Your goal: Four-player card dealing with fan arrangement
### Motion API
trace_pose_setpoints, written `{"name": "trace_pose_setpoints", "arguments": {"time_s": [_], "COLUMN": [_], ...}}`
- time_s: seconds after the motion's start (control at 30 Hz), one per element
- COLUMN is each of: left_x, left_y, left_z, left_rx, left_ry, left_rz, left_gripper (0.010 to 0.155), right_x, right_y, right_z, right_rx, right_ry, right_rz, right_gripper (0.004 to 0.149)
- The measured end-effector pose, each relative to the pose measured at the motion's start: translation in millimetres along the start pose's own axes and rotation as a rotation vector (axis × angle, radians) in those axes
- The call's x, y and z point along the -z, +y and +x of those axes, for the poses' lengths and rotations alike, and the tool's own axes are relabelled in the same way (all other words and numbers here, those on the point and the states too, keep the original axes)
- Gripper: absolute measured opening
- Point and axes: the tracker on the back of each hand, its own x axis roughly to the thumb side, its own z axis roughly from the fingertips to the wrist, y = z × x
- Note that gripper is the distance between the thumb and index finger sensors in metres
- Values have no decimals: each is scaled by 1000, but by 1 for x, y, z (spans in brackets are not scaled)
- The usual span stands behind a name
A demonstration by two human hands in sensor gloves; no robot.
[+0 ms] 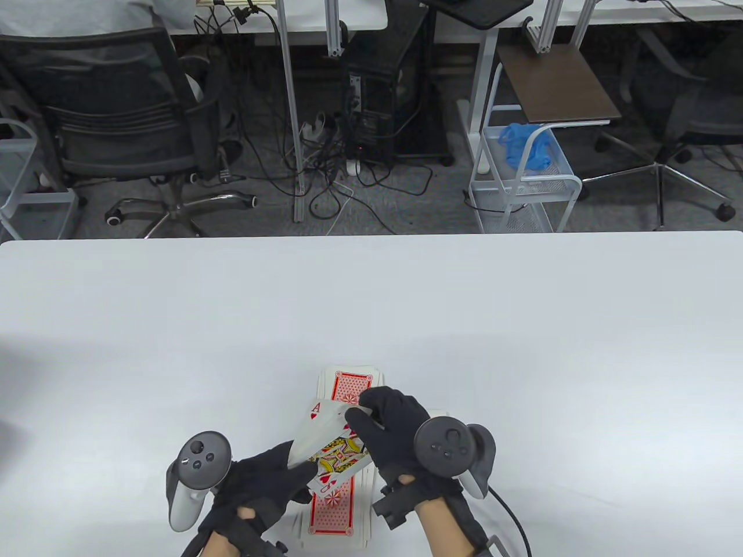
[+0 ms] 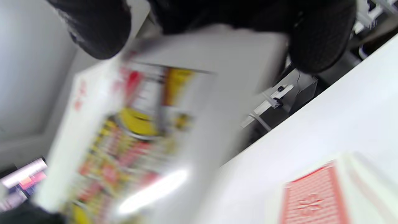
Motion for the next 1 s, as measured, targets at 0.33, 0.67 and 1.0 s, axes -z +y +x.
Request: {"name": "trace_pose_setpoints", "arguments": {"time_s": [0.33, 0.67, 1.0], "left_x": [-3, -3, -1], "left_y": [6, 2, -11], "left_z": [0, 6, 18], "left_rx": [-92, 111, 192], "left_ry": [-1, 14, -33], "left_rz": [27, 53, -10], "left_gripper": [47, 46, 46], "right_x": [0, -8, -14], "right_y": [1, 6, 9], "right_z": [1, 32, 59], "right_rx": [-22, -198, -336], "right_ry": [-33, -206, -223], "right_rz": [-5, -112, -221], "right_gripper": [45, 67, 78]}}
